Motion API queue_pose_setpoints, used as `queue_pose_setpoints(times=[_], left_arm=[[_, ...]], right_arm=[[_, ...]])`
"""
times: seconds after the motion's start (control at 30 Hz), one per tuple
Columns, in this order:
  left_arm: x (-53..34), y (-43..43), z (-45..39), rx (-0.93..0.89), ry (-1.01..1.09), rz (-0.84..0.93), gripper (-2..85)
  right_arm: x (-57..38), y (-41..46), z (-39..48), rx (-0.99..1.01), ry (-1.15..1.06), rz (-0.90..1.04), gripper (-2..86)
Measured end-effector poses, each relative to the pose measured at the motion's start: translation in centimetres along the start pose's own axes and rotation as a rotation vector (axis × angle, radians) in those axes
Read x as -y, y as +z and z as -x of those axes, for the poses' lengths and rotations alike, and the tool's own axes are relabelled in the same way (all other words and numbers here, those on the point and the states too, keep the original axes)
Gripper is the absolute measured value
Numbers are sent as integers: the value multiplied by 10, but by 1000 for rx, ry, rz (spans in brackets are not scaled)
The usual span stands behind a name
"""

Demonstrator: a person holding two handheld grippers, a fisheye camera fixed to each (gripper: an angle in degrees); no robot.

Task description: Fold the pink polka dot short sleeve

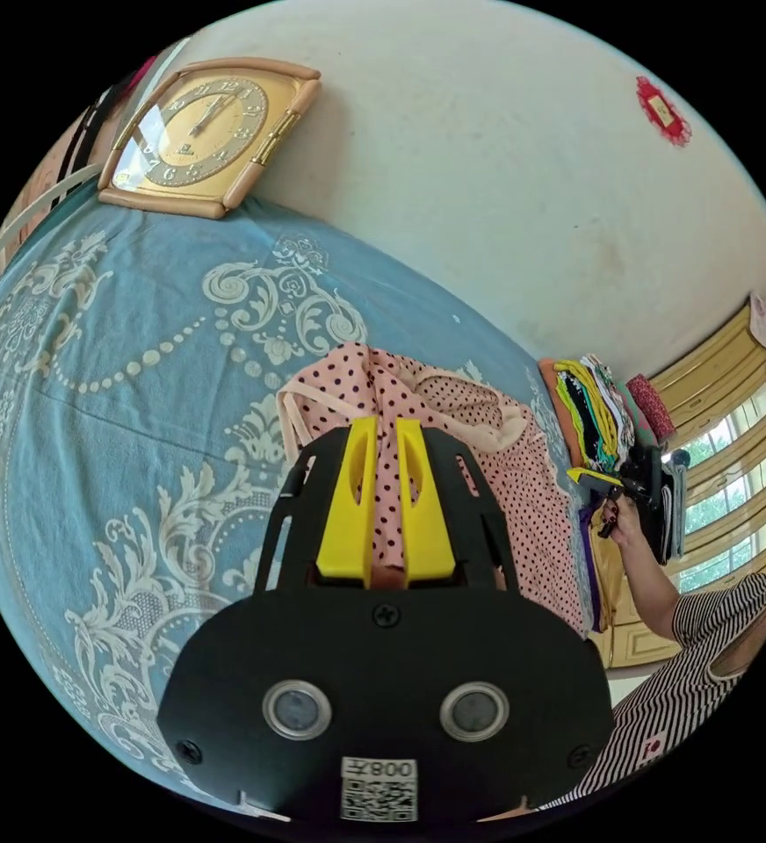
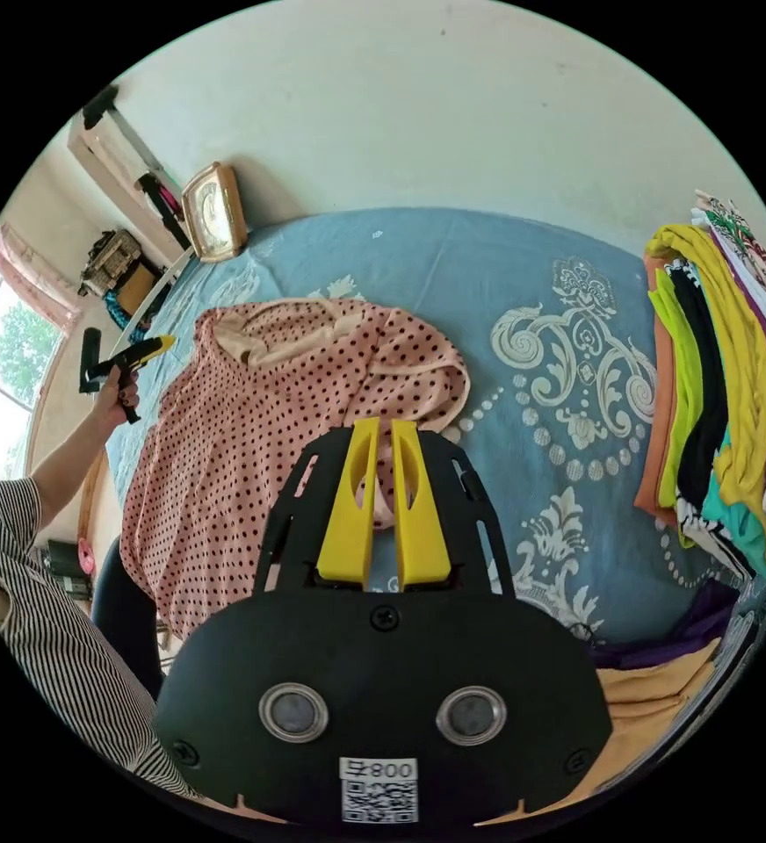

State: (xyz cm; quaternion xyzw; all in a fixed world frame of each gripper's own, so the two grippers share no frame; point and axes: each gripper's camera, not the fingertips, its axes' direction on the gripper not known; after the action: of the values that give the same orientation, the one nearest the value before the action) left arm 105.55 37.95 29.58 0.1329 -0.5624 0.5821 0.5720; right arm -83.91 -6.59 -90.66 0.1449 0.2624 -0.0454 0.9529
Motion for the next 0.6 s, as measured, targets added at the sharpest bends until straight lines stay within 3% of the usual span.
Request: queue_pose_setpoints(times=[0.1, 0.13, 0.2, 0.3, 0.43, 0.6], left_arm=[[-1, 25, -12, 36, 4, 87, 32], [2, 31, -16, 20, -7, 96, 33], [8, 33, -28, -27, 16, 63, 36], [30, 41, -63, -58, 142, 47, 46], [66, 82, -117, -36, 338, 167, 65], [89, 132, -152, 47, 423, 295, 71]], right_arm=[[-22, 44, 5, -31, 22, 124, 0], [-31, 38, 1, 22, 52, 40, 1], [-31, 36, -7, 64, 101, 53, 2], [-27, 21, 2, 22, 117, -21, 5], [23, 15, 57, 67, -37, -98, 23], [114, 58, 148, 19, -256, -59, 37]])
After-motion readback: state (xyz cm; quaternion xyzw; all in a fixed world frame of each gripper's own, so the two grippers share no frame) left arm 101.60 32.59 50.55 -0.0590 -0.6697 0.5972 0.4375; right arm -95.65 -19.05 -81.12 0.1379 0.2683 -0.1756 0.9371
